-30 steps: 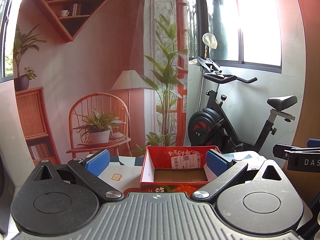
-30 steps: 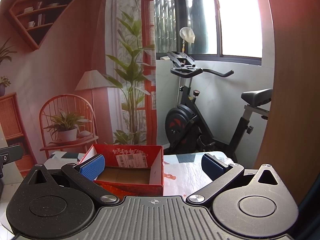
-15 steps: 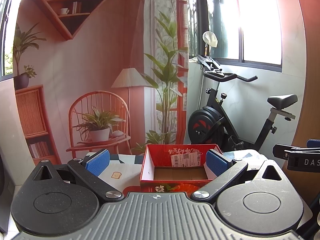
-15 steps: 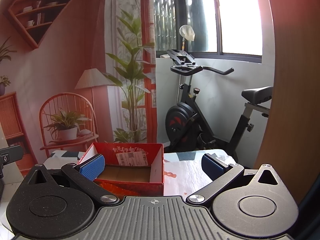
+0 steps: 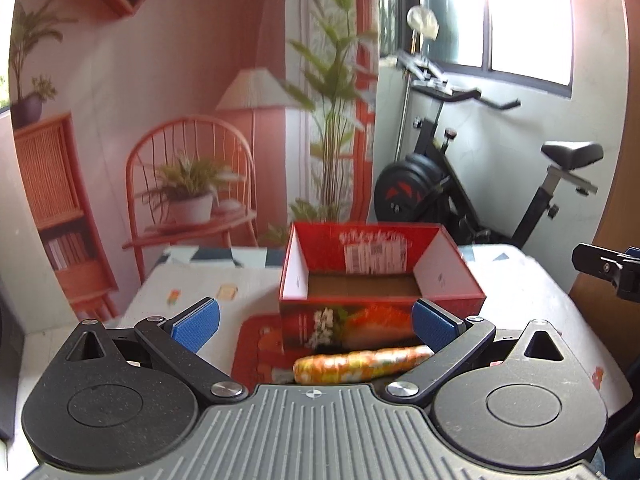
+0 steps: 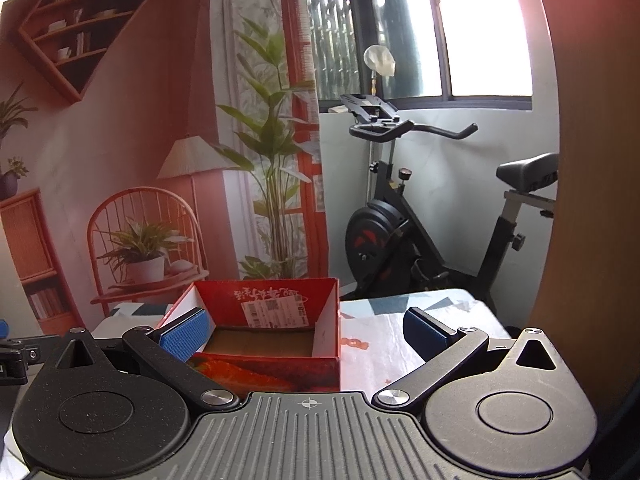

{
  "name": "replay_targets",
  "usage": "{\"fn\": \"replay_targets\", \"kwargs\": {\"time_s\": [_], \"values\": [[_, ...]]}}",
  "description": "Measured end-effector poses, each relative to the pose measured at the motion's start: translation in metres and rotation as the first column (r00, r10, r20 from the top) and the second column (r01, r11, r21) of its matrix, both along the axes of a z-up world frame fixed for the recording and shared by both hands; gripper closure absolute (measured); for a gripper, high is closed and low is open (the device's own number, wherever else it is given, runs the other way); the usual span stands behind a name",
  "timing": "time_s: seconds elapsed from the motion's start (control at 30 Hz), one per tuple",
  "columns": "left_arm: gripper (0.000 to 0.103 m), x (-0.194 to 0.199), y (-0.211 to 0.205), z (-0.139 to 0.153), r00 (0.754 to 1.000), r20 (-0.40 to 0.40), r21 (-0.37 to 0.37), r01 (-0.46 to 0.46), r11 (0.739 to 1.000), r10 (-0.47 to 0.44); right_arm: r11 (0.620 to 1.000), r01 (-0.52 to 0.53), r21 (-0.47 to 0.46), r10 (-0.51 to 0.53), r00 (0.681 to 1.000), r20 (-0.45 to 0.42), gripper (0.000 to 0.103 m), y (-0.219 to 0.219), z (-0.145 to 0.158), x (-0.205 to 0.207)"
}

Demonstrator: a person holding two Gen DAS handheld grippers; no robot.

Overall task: Organize soft objects
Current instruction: 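Lower the right tool to the green mesh bag and close on it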

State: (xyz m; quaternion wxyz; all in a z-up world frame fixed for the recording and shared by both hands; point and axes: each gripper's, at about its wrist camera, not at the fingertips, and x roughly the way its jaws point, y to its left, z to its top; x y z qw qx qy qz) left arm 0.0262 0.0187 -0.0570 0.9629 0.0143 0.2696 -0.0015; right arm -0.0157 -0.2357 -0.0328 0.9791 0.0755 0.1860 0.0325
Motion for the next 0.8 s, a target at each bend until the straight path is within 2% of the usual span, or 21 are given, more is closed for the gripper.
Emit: {"fn": "replay_targets", "kwargs": {"time_s": [0.13,0.23,0.3,0.43,0.57,0.67,0.8], "values": [[0.0,0.014,0.014,-0.028,0.993,-0.12,-0.045,-0.005,0.999,-0.001,0.999,-0.027,0.043,0.029,0.997,-0.068,0.0,0.0,-0.028,0.019],[0.0,0.023,0.022,-0.052,0.975,-0.219,-0.084,-0.001,0.996,-0.018,0.999,-0.052,0.017,0.054,0.985,-0.162,0.001,0.007,-0.049,0.03],[0.0,0.027,0.028,-0.068,0.962,-0.273,-0.102,-0.011,0.995,-0.017,0.996,-0.081,0.033,0.086,0.974,-0.211,0.0,0.009,-0.062,0.034],[0.0,0.035,0.039,-0.094,0.939,-0.344,-0.148,-0.035,0.988,-0.018,0.997,-0.069,0.043,0.079,0.955,-0.286,0.0,0.011,-0.085,0.041],[0.001,0.04,0.038,-0.11,0.924,-0.379,-0.196,-0.02,0.98,-0.057,0.997,-0.073,-0.018,0.062,0.929,-0.364,0.001,0.013,-0.107,0.052],[0.003,0.046,0.031,-0.12,0.914,-0.4,-0.186,-0.005,0.982,-0.072,0.992,-0.111,-0.057,0.077,0.904,-0.42,0.011,0.014,-0.126,0.057],[0.012,0.051,0.025,-0.126,0.9,-0.423,-0.216,0.009,0.976,-0.102,0.985,-0.171,-0.035,0.135,0.869,-0.475,0.024,0.017,-0.145,0.057]]}}
